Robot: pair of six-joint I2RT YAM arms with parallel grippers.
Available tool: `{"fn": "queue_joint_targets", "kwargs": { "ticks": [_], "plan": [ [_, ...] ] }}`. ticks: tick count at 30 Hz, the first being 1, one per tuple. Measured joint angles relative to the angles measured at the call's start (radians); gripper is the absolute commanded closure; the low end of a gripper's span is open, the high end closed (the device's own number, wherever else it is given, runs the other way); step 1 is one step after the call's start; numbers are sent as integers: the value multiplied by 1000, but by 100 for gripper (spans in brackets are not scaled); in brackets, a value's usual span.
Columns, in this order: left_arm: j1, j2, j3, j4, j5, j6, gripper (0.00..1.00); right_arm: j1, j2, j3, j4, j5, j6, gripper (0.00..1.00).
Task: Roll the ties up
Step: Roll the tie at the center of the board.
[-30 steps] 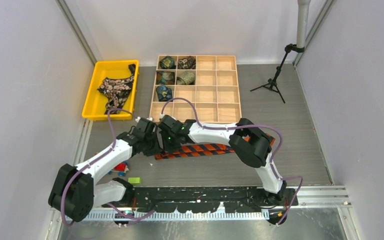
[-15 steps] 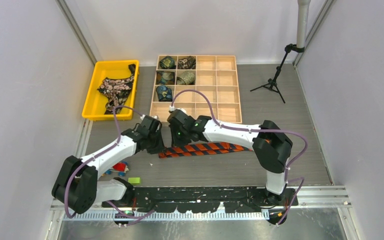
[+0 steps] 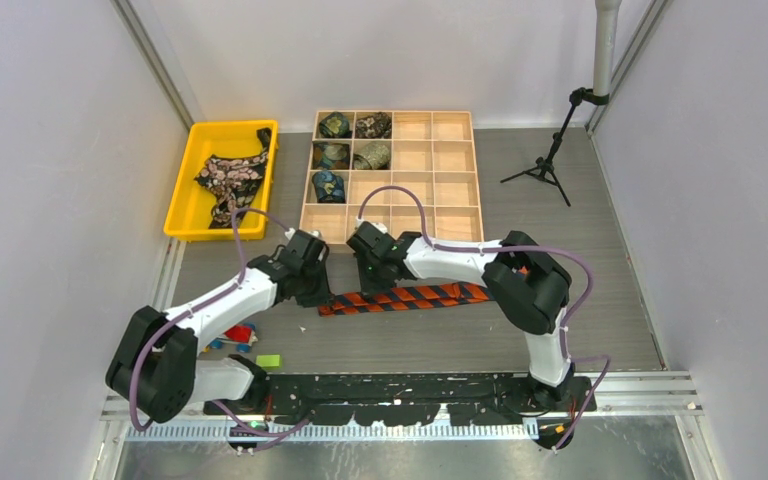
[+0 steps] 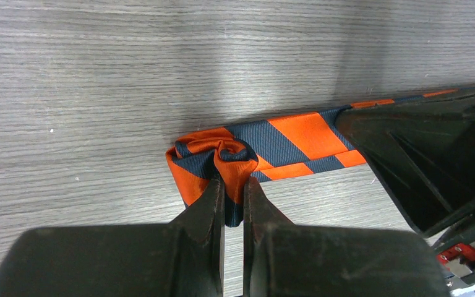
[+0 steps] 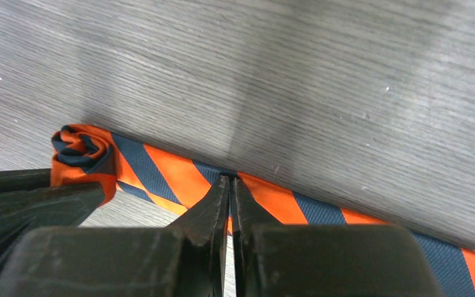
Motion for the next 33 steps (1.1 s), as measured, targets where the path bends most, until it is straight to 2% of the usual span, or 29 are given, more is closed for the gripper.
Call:
{"fn": "queue_joint_targets", "kwargs": {
  "ticks": [4,11,16,33],
  "plan": [
    [-8,10,14,-14,-8,3,92,0,5,0,19,-6,2,90],
    [-36,39,47,-46,-18,16,70,0,4,-11,45,-9,7,91],
    [-66,60,65,-48,-24,21,62,0,2,-20,64,-18,11,91],
    [-92,74,85,-64,-41,-18,57,0,-2,-26,74,-29,21,91]
  ]
}}
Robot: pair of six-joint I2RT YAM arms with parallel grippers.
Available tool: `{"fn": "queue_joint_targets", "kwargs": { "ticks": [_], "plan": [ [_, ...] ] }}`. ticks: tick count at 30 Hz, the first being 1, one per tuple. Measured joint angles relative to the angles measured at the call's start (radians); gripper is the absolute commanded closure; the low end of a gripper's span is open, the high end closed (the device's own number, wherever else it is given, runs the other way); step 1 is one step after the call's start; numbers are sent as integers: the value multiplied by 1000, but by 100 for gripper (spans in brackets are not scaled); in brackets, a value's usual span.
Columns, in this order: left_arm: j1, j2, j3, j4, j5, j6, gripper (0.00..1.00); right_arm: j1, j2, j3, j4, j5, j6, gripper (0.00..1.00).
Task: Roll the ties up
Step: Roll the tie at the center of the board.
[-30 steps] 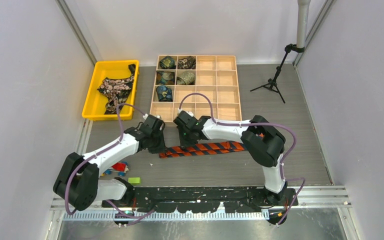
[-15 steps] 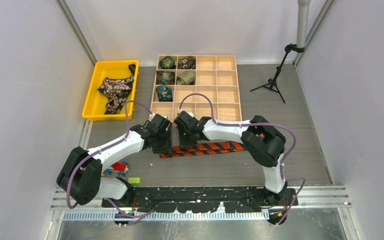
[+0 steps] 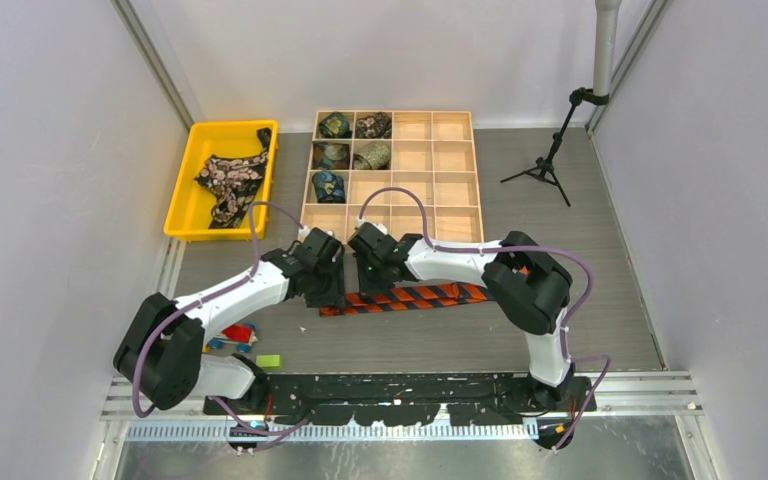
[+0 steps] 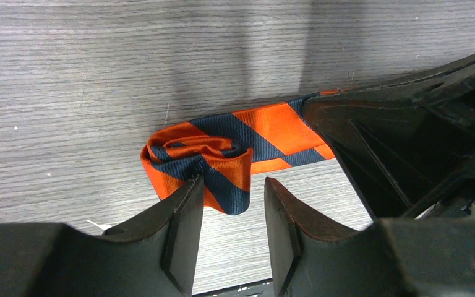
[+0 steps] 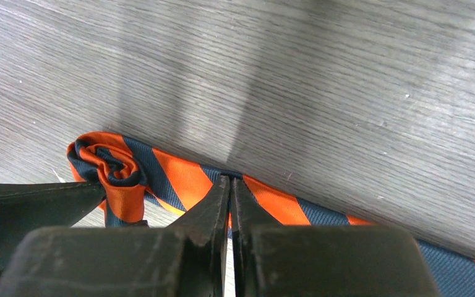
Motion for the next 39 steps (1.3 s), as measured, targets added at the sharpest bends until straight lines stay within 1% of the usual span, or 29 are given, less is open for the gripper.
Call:
{"fn": "queue_joint_targets", "kwargs": {
  "ticks": [6,9,15,20,27,35,37,39],
  "plan": [
    [0,-12,0,-1,0,-10,59,8,-4,0,-13,0,0,90],
    [0,-16,0,-1,0,-10,60,15,-10,0,-23,0,1,88],
    [0,-16,0,-1,12,-10,64,21,-47,-18,-18,-16,8,72],
    [0,-19,0,0,27,-10,67,21,-79,-40,20,-39,27,66],
    [8,-56,0,0,35,-12,81,23,-85,-70,83,-90,58,63],
    [34,-89,-10,2,39,-10,98,26,-85,-70,130,-124,87,62],
    [40,-89,-14,2,42,-10,100,26,-85,-70,139,-130,91,62],
    [46,-90,-19,2,43,-10,100,27,-85,-70,148,-136,95,63]
  ]
}}
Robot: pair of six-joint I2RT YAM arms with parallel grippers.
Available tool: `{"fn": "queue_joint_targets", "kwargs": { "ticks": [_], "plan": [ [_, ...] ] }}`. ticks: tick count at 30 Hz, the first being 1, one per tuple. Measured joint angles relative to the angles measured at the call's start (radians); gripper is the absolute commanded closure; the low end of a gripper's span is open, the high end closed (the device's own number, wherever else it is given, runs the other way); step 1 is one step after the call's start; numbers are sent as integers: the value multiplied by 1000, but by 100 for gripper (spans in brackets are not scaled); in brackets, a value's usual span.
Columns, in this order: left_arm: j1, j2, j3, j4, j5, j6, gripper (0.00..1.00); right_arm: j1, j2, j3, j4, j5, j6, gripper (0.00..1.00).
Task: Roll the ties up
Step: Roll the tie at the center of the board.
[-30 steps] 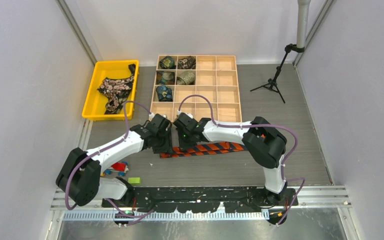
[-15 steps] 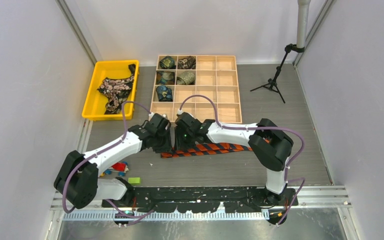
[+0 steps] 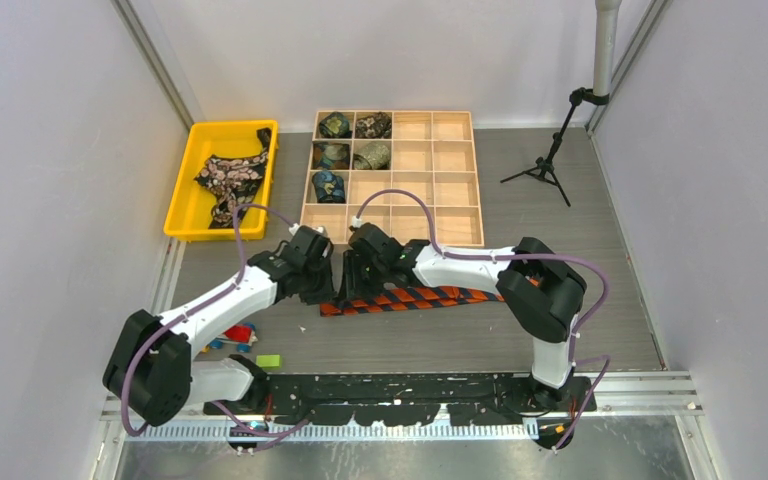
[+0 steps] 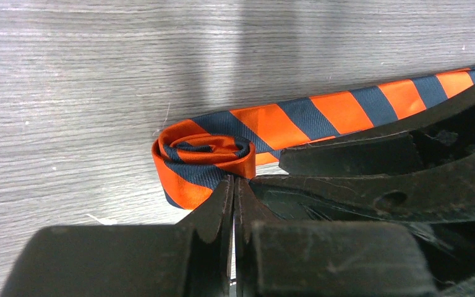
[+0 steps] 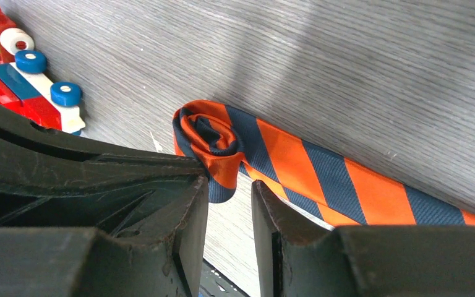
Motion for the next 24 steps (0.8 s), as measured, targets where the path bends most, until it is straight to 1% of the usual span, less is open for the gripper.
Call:
{"fn": "queue_joint_targets", "kwargs": {
  "ticks": [5,12,17,18,21,24],
  "plan": [
    [7,-13,-4,-3,3,0,100,1,0,0,7,-8,8,63],
    [17,-74,-4,-15,4,1,100,9,12,6,11,-12,15,63],
    [25,-89,-4,-16,18,0,96,21,42,14,19,-18,17,66],
    [26,-90,-4,-19,18,1,94,22,47,16,20,-18,18,67],
    [28,-103,-4,-34,13,7,80,24,52,19,20,-17,18,70],
    [31,-124,-4,-52,4,24,60,24,53,26,16,-14,16,72]
  ]
}}
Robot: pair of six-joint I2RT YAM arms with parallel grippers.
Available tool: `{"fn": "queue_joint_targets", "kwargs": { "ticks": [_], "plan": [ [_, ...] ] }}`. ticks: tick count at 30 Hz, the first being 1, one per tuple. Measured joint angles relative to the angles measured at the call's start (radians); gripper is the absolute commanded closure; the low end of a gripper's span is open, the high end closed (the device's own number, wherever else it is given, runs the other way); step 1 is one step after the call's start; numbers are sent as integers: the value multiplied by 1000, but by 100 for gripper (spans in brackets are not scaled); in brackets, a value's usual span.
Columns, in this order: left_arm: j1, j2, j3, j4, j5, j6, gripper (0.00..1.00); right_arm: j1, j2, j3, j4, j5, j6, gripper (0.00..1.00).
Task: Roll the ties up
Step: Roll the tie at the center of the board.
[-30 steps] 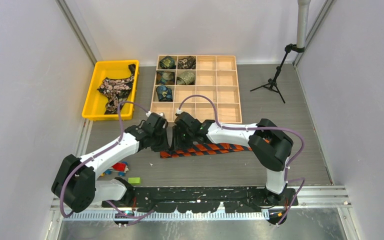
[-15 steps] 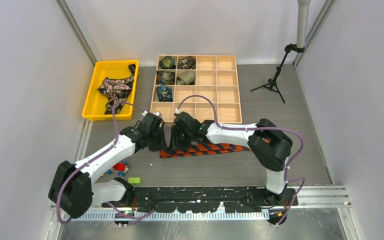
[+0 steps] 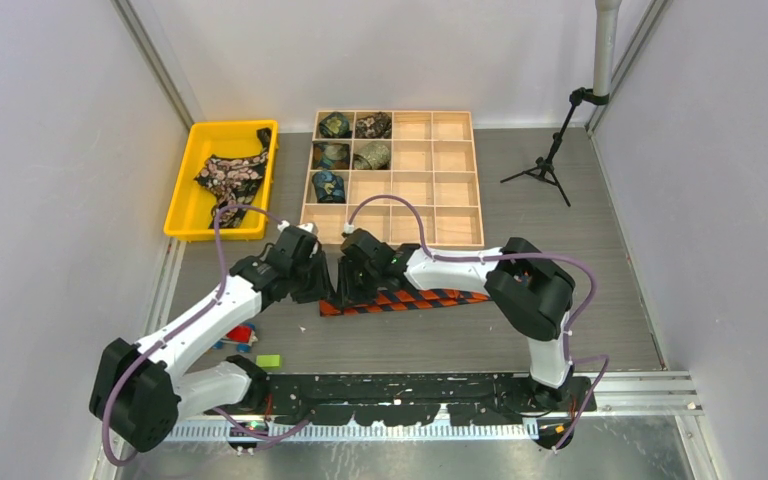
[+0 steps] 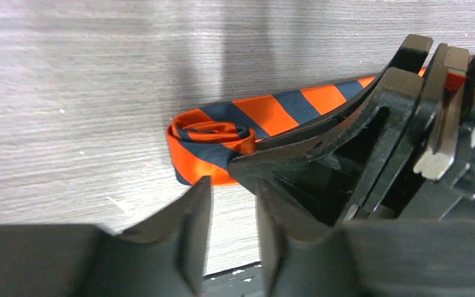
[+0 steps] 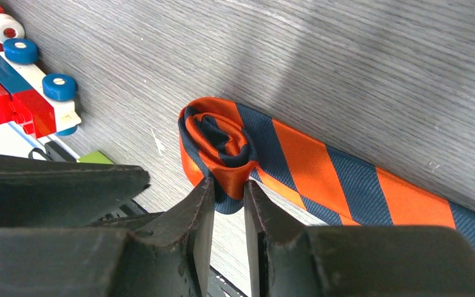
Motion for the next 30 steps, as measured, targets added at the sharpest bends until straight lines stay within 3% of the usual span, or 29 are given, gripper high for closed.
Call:
{"fn": "queue_joint_targets", "kwargs": {
  "ticks": [4,16,21,30],
  "plan": [
    [8,-47,-13,-7,-29,14,49,0,0,16,-23,9,-9,72],
    [42,-79,-83,-9,-59,40,47,0,23,93,-106,35,-56,72],
    [71,-84,-113,7,-57,51,42,-5,40,119,-130,37,-80,72],
    [149,-86,-166,78,25,55,41,-31,87,122,-138,6,-103,71]
  ]
}}
